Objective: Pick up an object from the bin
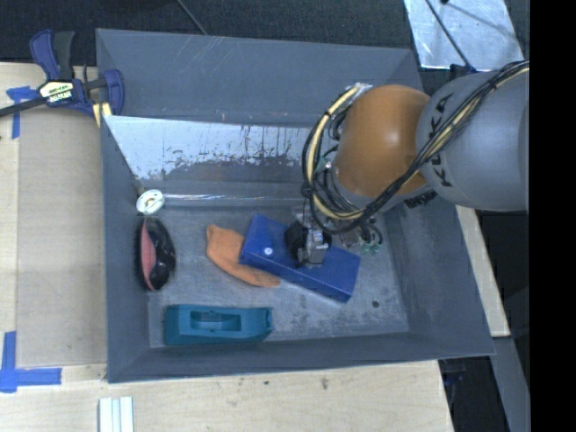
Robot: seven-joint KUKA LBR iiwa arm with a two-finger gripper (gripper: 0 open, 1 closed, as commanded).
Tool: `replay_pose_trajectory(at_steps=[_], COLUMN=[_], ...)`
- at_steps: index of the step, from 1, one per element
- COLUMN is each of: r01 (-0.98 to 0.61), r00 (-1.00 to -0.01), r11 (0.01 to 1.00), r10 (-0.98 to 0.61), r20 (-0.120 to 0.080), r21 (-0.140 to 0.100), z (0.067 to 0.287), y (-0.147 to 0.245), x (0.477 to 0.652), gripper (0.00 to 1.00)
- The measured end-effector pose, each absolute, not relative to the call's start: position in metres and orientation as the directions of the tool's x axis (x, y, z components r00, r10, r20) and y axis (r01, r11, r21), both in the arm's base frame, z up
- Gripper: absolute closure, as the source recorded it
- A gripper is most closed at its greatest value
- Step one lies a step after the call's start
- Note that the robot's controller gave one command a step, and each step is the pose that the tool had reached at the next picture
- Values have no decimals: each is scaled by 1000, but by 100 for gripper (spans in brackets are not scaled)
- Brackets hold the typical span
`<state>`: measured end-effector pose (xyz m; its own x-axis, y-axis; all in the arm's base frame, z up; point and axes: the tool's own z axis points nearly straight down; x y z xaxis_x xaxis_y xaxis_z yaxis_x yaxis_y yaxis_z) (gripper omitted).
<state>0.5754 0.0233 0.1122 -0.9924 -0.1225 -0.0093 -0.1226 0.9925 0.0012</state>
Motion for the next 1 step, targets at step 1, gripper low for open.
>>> replay_pose_trajectory(at_steps=[1], r01=[-118], r00=[-993], r11=[993], r10=[-118], r20=[-9], r21=[-1], z=[279], y=[45], x=[601], gripper=[100])
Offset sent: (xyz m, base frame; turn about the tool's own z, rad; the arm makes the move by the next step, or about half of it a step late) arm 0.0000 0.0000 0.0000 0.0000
